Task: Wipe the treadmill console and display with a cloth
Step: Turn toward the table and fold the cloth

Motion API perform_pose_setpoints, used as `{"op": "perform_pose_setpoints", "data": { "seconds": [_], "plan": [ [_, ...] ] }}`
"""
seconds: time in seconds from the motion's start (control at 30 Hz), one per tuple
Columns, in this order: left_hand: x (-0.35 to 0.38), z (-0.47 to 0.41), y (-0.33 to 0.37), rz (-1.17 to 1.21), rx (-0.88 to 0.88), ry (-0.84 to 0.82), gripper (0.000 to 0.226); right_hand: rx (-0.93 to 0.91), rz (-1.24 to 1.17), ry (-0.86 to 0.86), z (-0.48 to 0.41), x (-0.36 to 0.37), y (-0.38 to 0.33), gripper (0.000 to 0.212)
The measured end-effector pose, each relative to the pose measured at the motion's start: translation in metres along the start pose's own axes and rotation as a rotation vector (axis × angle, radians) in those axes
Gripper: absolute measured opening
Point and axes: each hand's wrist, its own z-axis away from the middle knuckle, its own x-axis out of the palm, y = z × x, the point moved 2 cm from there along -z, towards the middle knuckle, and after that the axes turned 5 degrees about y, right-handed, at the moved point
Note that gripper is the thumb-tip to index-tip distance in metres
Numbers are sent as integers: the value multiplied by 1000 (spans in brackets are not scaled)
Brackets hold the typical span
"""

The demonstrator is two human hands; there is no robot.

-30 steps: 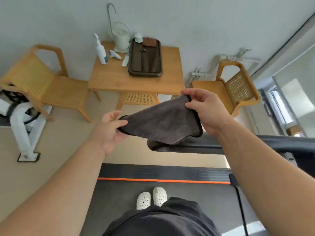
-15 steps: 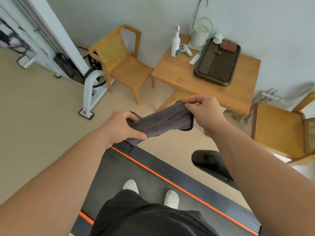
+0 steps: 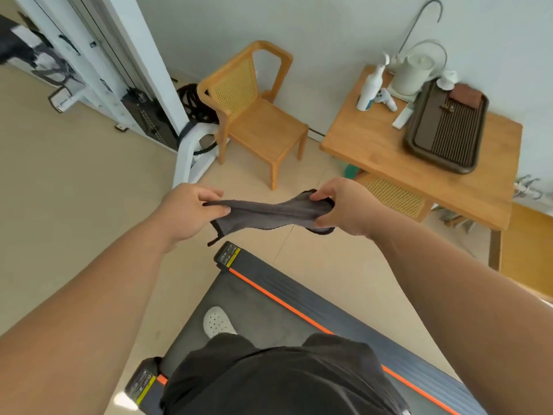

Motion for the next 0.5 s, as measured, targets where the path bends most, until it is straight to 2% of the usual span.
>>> {"op": "perform_pose_setpoints", "data": {
  "seconds": [0.1, 0.17, 0.27, 0.33, 0.5],
  "plan": [
    [-62, -24, -27, 249, -117, 5, 14, 28, 14, 4, -42, 10, -46, 15],
    [-95, -45, -42, 341, -153, 25, 12, 80, -136, 58, -70, 15, -68, 14],
    [-129, -80, -64, 509, -264, 92, 6, 208, -633, 69, -105, 24, -98, 5],
    [-144, -101, -75, 619, -346, 133, 12, 234, -856, 56, -131, 31, -117, 14],
    [-174, -145, -94, 684, -466, 287, 24, 257, -951, 134, -192, 44, -164, 5]
  ]
}}
